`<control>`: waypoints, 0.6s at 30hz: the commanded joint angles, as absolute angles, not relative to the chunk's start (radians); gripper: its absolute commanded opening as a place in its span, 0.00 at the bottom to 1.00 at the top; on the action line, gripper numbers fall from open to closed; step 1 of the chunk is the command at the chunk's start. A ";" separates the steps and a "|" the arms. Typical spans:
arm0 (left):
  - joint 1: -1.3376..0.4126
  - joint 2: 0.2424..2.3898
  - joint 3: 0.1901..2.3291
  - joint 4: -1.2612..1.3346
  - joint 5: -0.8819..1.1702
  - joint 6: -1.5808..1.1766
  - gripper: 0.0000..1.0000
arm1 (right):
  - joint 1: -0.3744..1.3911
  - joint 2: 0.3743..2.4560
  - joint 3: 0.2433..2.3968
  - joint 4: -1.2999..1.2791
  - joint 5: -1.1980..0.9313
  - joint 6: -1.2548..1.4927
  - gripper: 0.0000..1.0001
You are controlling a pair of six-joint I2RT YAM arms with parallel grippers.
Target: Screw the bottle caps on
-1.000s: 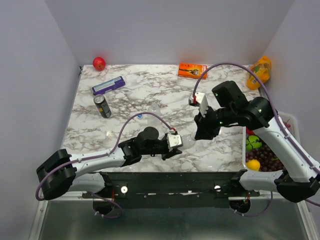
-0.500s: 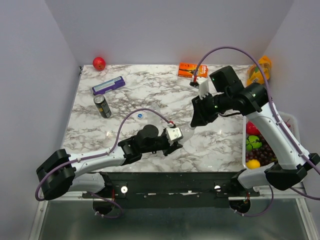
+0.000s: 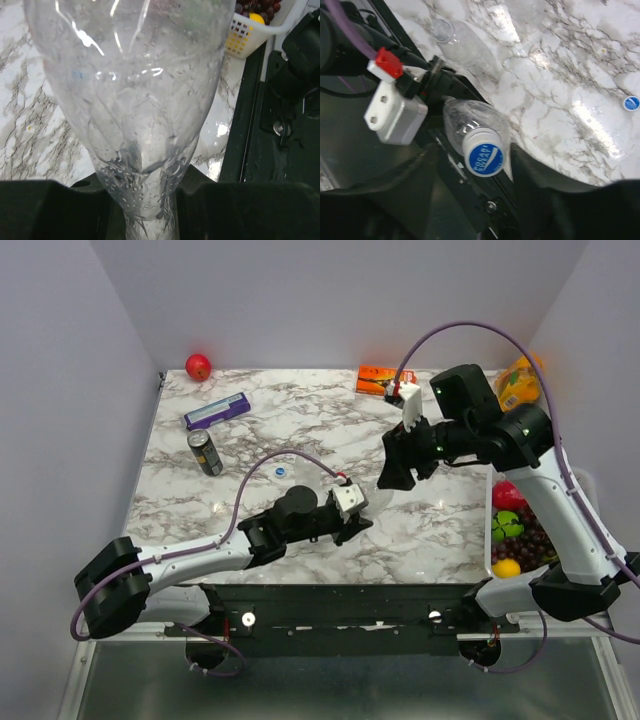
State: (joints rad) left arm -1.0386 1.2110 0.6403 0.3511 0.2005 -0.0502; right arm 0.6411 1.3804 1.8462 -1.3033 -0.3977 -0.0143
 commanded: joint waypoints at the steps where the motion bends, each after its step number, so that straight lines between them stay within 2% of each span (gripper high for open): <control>1: -1.049 1.250 0.670 0.446 0.156 -0.123 0.00 | 0.650 1.377 1.934 -1.330 -0.445 -0.081 0.82; 4: -1.049 1.261 0.672 0.466 0.167 -0.137 0.00 | 0.650 1.379 2.006 -1.333 -0.443 -0.094 0.90; 8: -1.039 1.261 0.676 0.482 0.184 -0.109 0.00 | 0.650 1.382 2.048 -1.322 -0.439 -0.170 0.95; 9: -1.037 1.259 0.676 0.482 0.192 -0.103 0.00 | 0.650 1.382 2.054 -1.333 -0.461 -0.223 0.96; 10: -1.035 1.253 0.676 0.483 0.199 -0.089 0.00 | 0.650 1.381 2.052 -1.394 -0.492 -0.394 0.99; 13: -1.034 1.240 0.673 0.476 0.207 -0.061 0.00 | 0.649 1.321 1.953 -1.456 -0.520 -0.698 1.00; 18: -1.029 1.226 0.676 0.445 0.213 -0.017 0.00 | 0.647 1.276 1.855 -1.434 -0.462 -0.785 1.00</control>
